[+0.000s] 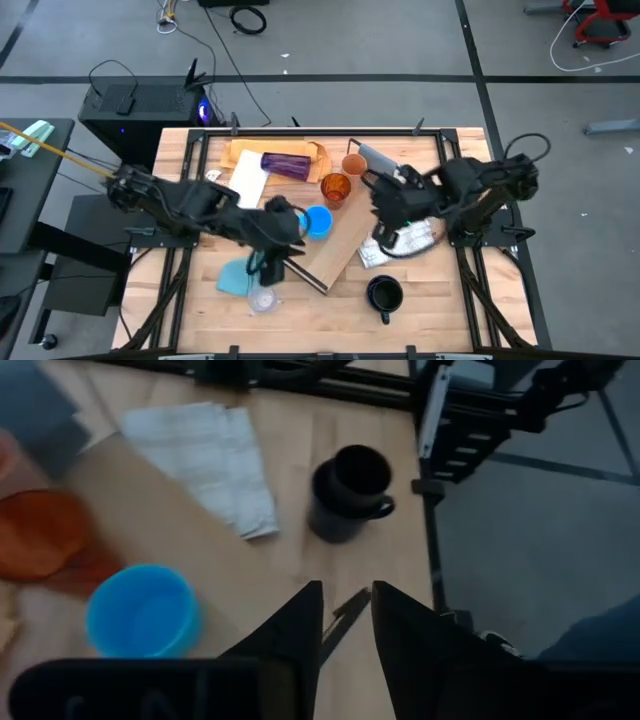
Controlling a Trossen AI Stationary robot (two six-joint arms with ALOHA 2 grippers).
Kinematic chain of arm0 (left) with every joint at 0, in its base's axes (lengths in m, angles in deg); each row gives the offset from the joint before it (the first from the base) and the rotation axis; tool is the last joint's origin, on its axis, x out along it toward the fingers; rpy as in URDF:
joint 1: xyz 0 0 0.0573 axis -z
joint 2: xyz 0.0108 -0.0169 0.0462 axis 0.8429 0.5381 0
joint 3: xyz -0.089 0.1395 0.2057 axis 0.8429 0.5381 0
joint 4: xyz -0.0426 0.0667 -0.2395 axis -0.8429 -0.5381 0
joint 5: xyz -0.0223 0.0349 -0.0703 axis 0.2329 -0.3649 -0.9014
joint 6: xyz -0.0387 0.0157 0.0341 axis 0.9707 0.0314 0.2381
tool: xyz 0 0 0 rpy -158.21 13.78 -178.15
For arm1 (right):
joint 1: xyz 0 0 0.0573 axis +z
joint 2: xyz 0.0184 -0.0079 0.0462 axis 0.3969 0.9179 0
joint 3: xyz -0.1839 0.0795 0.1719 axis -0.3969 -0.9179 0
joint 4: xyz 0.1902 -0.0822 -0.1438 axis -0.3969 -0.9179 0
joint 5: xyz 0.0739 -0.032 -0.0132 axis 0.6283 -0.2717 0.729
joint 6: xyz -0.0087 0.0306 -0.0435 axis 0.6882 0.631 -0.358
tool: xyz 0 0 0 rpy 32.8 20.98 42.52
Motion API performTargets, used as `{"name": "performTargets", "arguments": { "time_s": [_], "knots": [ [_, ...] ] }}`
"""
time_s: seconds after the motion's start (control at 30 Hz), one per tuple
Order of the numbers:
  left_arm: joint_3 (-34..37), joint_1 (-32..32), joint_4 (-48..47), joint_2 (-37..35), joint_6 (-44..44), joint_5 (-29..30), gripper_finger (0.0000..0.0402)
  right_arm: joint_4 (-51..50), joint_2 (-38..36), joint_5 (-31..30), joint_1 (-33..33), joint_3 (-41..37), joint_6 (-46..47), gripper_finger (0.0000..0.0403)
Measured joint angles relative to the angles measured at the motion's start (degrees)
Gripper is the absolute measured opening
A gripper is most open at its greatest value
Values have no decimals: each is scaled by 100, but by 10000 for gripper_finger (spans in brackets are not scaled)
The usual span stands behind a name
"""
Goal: Stack small to large cups/mugs on shelf
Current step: Put the transparent mug on the shelf
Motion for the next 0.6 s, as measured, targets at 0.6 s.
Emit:
{"name": "performTargets", "arguments": {
  "time_s": [0.6],
  "knots": [
    [4, 722, 705, 750, 450, -47, 85, 617, -1499, -836, 1825, -2325, 2805, 102]
  ]
}}
